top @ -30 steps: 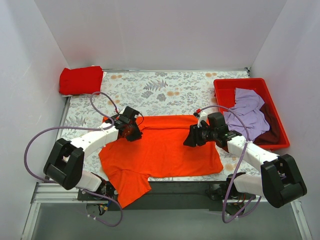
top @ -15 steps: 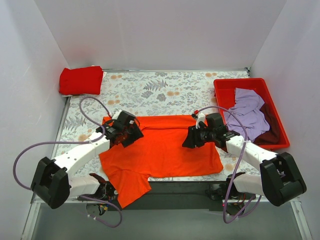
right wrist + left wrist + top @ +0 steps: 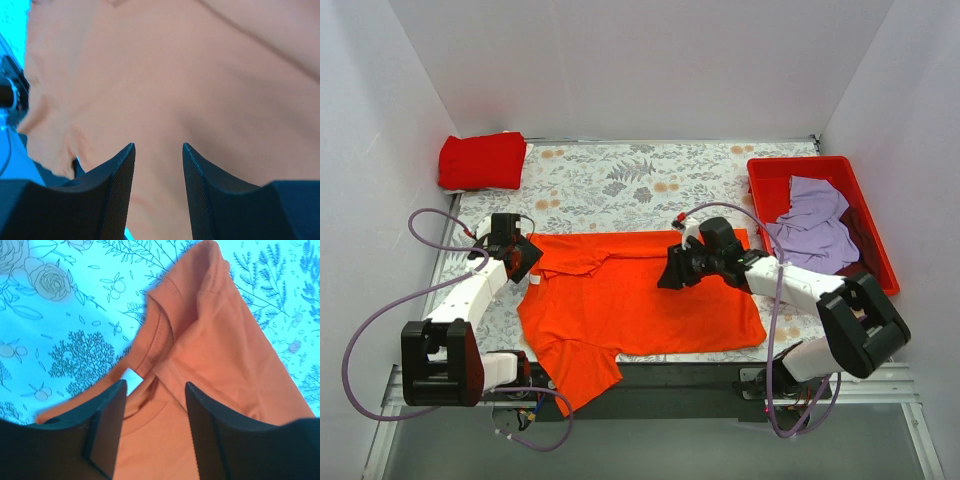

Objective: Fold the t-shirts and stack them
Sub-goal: Fold the tshirt

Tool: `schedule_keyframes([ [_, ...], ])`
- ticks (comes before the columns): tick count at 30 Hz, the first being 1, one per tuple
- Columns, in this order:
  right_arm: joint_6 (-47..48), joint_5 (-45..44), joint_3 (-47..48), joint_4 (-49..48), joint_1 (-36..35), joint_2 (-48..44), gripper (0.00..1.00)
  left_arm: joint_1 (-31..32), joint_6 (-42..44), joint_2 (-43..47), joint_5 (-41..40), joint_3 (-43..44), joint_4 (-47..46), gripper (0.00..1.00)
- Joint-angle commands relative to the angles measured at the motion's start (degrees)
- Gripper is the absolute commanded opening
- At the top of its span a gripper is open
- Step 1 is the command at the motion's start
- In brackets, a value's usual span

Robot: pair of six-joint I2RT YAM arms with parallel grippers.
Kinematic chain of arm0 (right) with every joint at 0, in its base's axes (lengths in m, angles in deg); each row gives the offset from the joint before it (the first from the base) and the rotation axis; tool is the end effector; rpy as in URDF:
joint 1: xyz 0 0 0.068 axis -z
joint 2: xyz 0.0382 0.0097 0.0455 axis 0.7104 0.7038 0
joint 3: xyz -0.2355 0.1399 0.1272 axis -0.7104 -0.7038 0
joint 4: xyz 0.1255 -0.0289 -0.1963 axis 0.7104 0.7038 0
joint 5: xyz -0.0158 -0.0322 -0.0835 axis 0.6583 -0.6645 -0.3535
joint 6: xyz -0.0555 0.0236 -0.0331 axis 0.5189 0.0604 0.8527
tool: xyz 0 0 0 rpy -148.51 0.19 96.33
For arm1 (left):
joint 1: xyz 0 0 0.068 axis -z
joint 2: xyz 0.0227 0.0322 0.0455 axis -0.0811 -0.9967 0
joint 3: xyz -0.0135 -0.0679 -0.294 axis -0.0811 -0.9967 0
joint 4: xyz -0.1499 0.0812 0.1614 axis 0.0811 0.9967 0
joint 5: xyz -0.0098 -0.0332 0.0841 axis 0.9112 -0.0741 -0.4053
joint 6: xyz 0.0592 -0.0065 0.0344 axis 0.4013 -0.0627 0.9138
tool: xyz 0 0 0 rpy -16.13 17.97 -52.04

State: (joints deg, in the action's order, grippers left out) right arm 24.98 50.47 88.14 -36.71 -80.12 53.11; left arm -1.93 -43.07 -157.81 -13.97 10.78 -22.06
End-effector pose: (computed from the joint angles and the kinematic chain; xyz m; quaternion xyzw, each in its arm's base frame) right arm 0.1998 0.1692 0.2258 -0.2256 0.8551 0.3698 0.2848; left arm 0.2018 0.0023 0.2284 -0.6670 0.6880 -0.1165 0.2610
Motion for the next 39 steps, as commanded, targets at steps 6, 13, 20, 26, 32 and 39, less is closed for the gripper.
schedule_keyframes([
  [6,-17.6,-11.68,16.15,-12.87,-10.75,15.55,0.49,-2.63,9.56,-4.82,3.54,2.47,-5.32,0.41],
  [13,-29.21,-20.12,25.73,-13.41,-15.59,26.8,0.5,-2.63,11.59,-5.34,6.18,0.89,-7.25,0.4],
  [20,-36.34,-25.93,30.74,-13.49,-19.02,32.79,0.5,-2.55,11.24,-4.99,7.24,-0.69,-7.87,0.4],
  [26,-40.55,-28.65,34.0,-13.85,-19.55,37.62,0.48,-2.55,10.71,-4.47,6.36,-0.61,-7.34,0.39],
  [32,-42.84,-30.15,34.18,-14.11,-19.9,39.56,0.45,-2.63,10.45,-4.38,6.19,-0.43,-7.43,0.39],
  [39,-43.28,-27.96,35.5,-15.6,-19.99,41.32,0.42,-2.55,10.45,-4.29,6.71,-0.52,-7.43,0.38],
])
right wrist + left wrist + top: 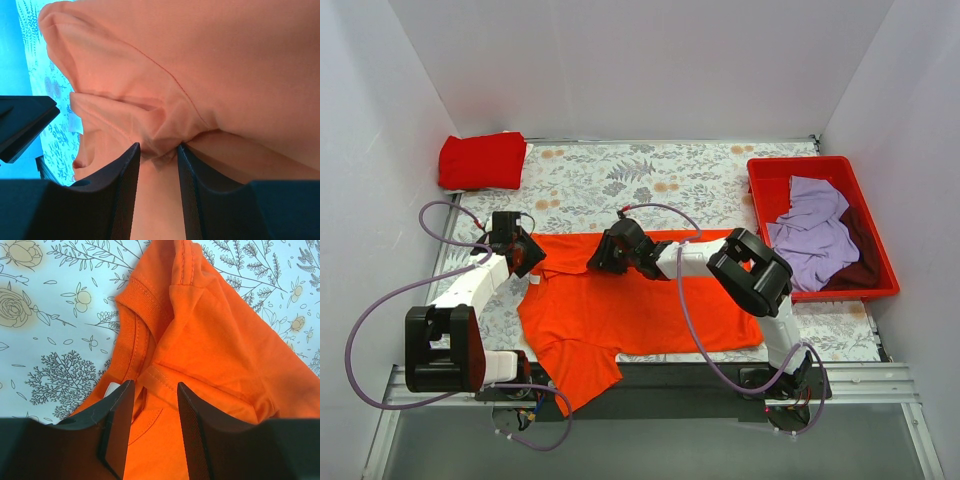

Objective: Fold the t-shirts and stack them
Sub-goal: Fold the tshirt

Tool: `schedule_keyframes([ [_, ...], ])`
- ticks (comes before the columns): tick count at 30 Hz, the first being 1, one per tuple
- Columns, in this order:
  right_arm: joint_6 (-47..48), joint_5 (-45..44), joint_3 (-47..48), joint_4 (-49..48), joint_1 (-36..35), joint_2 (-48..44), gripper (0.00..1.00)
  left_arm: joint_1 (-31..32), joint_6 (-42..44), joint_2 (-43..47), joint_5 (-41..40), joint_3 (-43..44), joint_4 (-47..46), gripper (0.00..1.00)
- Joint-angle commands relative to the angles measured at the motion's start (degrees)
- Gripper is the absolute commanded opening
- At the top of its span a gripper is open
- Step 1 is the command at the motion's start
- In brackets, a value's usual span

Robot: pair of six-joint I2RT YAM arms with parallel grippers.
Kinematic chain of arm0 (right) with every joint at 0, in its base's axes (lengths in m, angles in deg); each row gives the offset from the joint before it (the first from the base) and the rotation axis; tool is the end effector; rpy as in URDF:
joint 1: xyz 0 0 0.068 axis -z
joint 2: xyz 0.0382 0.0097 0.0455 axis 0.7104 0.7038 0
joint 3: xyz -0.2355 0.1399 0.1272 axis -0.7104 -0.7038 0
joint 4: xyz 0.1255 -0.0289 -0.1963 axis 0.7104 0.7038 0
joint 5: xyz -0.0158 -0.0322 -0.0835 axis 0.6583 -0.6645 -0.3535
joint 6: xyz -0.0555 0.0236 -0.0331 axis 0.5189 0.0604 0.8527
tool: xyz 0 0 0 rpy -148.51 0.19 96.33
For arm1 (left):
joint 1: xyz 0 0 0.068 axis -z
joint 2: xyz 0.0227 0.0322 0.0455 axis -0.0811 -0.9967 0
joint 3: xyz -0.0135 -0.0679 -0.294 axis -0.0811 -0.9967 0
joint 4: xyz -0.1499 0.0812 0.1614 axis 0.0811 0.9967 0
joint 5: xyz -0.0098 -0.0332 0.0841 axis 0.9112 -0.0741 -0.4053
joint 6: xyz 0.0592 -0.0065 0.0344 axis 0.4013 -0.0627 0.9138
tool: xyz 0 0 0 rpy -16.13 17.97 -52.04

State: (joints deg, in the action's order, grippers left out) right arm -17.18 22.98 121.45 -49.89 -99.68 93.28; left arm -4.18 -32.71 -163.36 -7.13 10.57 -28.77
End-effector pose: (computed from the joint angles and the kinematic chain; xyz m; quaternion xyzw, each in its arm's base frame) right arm 0.2686 0.3733 0.1794 0.0492 0.8759 0.3983 0.2678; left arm 0.2248 0.0034 0.2157 -0.6058 0.7448 -0.1377 0.2434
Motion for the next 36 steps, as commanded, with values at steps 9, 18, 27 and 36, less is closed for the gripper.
schedule_keyframes([
  [9,-0.42,0.24,2.01,-3.21,-0.87,-0.61,0.42,-0.38,0.09,1.0,0.49,-0.13,-0.81,0.38],
  [18,0.28,0.34,1.31,-3.39,-0.87,-1.22,0.24,-0.3,0.44,-0.14,1.1,-0.04,-0.9,0.36],
  [27,3.27,-0.81,-0.01,-3.3,-0.52,-3.51,0.01,-0.38,0.88,-1.81,1.45,-0.04,-0.72,0.33],
  [36,4.15,0.86,0.52,-3.39,-0.43,-3.16,0.01,-0.38,0.88,-3.75,0.49,0.93,-0.54,0.28],
])
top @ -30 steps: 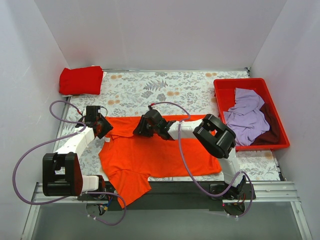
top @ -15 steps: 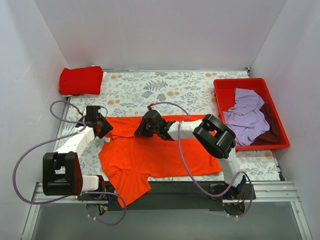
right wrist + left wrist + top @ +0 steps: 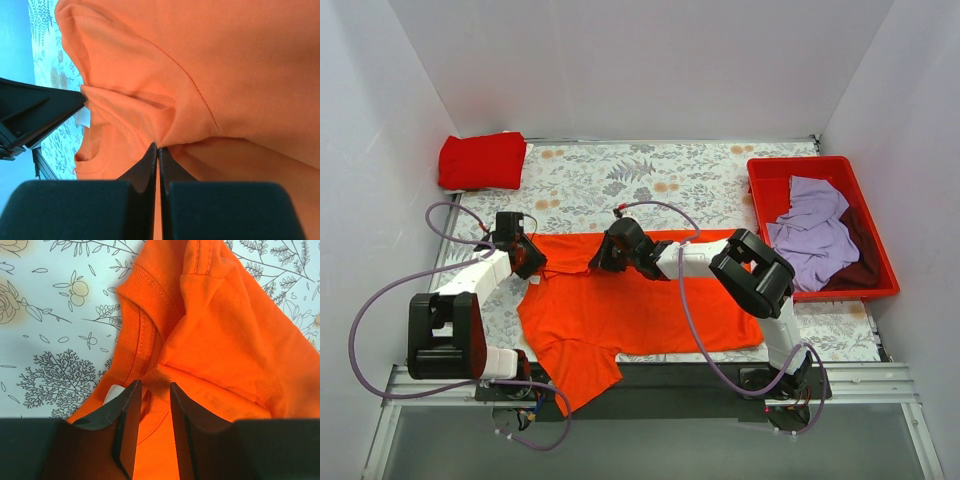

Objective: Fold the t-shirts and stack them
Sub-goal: Fold the tshirt

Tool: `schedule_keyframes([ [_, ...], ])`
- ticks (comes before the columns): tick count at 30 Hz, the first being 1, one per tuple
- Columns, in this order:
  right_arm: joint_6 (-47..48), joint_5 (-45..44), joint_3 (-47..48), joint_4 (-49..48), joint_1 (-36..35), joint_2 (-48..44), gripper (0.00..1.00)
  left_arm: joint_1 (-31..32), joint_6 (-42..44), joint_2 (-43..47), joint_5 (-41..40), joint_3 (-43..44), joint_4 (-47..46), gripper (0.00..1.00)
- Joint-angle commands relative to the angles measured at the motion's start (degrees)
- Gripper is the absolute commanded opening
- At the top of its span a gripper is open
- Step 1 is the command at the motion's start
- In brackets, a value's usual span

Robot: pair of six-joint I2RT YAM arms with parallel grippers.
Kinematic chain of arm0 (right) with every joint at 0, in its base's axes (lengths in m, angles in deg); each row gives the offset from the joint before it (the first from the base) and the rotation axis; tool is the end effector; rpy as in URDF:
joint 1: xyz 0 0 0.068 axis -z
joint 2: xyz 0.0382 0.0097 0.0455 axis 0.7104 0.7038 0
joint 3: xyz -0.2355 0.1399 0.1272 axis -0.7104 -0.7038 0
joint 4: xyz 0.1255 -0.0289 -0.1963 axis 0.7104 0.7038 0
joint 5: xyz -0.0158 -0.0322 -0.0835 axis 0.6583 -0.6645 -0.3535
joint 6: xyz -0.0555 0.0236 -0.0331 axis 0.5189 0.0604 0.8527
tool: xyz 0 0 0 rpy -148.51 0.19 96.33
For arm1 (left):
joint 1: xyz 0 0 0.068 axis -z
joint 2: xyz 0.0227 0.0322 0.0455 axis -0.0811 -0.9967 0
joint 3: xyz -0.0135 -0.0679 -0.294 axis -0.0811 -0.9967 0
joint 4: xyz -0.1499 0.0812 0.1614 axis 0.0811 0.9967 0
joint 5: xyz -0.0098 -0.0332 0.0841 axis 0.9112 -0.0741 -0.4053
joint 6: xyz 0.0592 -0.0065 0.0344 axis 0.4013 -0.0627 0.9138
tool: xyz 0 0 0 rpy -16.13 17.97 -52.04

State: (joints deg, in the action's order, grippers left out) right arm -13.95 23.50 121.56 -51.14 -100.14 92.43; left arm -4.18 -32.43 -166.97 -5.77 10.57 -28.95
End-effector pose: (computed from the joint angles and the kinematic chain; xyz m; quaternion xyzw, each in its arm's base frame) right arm 0.2656 0.3764 0.1889 0.0188 0.8677 0.4080 0.2834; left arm 0.2312 0.0021 0.2027 -0.6058 0.7555 -0.1278 0.2144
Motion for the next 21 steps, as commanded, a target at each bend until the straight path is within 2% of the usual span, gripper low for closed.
schedule_keyframes([
  [1,0.92,0.34,0.49,-2.14,0.03,-2.13,0.01,-0.38,0.59,-0.58,-1.13,1.02,-0.37,0.28],
  [9,1.01,2.18,0.67,-2.14,0.12,-1.78,0.01,-0.38,0.59,-1.64,-2.1,1.72,-0.37,0.3],
  [12,1.18,2.44,0.67,-2.23,0.12,-1.69,0.01,-0.38,0.94,-0.59,-2.45,1.55,-0.28,0.27],
  [14,1.44,2.71,0.67,-2.14,0.12,-1.87,0.01,-0.38,1.29,-0.06,-2.54,1.28,-0.46,0.12],
  [17,2.15,3.15,0.93,-2.23,0.2,-2.13,0.01,-0.3,1.64,0.74,-2.27,0.93,-0.63,0.0],
  [21,3.29,3.59,0.5,-2.14,0.12,-2.92,0.01,-0.38,1.82,2.22,-2.45,1.1,0.33,0.0],
])
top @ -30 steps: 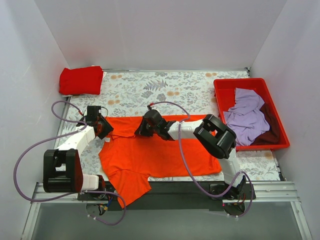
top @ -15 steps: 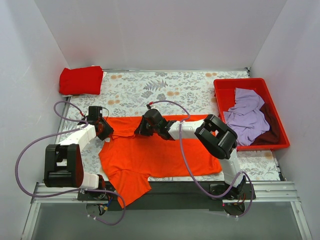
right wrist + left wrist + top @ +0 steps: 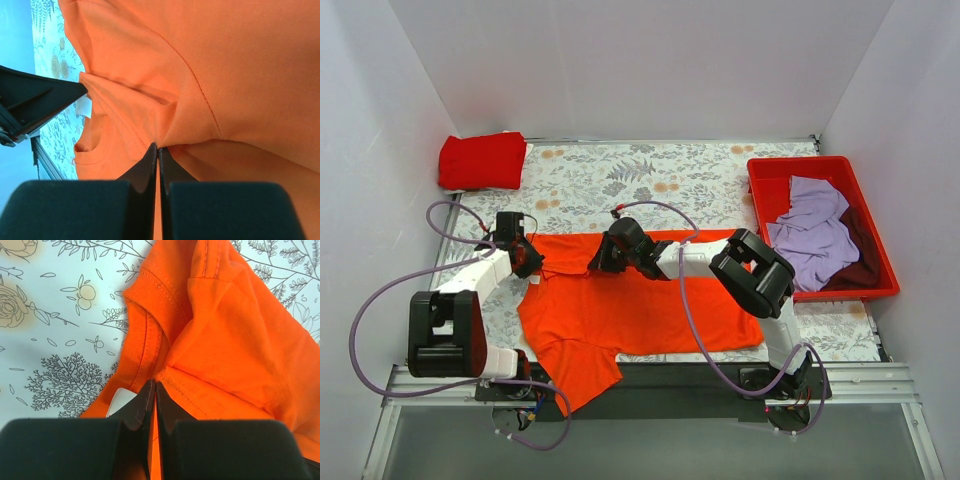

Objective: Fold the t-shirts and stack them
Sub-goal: Fold the tshirt

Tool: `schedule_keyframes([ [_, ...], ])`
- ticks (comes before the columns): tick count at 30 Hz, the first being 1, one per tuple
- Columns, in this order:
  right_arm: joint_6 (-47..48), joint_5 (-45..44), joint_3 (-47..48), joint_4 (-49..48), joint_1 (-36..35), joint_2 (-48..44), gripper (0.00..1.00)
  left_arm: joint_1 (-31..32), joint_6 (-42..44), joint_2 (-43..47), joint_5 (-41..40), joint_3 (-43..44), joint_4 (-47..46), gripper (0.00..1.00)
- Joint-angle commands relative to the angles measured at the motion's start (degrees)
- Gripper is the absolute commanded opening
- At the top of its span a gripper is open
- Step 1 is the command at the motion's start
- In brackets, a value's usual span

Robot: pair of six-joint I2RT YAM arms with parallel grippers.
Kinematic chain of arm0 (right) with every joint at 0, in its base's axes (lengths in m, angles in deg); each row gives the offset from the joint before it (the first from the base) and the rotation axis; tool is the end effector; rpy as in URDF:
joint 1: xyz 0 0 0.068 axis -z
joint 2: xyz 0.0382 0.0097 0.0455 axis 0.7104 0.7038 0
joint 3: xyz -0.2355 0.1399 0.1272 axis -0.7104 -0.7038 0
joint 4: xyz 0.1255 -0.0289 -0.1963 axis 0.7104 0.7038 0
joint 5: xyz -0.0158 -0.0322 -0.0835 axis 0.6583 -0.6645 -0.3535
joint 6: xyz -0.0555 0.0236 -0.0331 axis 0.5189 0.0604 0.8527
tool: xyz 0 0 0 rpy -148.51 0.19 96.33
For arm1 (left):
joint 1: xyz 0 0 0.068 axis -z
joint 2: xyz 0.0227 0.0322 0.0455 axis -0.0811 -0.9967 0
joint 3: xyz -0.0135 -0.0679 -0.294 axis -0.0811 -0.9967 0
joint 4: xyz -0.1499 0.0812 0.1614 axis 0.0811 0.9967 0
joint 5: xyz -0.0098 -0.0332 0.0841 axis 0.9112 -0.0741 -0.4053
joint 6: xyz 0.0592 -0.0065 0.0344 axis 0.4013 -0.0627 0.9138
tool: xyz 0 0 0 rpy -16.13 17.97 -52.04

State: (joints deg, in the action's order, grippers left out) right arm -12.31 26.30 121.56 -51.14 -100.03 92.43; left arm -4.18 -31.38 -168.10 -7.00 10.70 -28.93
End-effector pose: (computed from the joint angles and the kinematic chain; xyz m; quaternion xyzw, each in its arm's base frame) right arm 0.2641 0.3774 0.1889 -0.0050 0.8678 0.4157 0.2722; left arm 0.2333 0.0032 0.1992 -0.6017 0.7610 -0.1122 0.2152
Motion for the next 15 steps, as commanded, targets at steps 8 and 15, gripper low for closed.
schedule_keyframes([
  [8,3.67,1.75,-1.17,-2.23,0.62,-5.29,0.01,-0.38,-2.03,9.51,-1.05,1.94,6.28,0.0],
  [15,6.66,4.13,-3.02,-1.97,1.5,-7.84,0.01,-0.3,-5.9,13.47,3.77,-2.18,11.29,0.0],
])
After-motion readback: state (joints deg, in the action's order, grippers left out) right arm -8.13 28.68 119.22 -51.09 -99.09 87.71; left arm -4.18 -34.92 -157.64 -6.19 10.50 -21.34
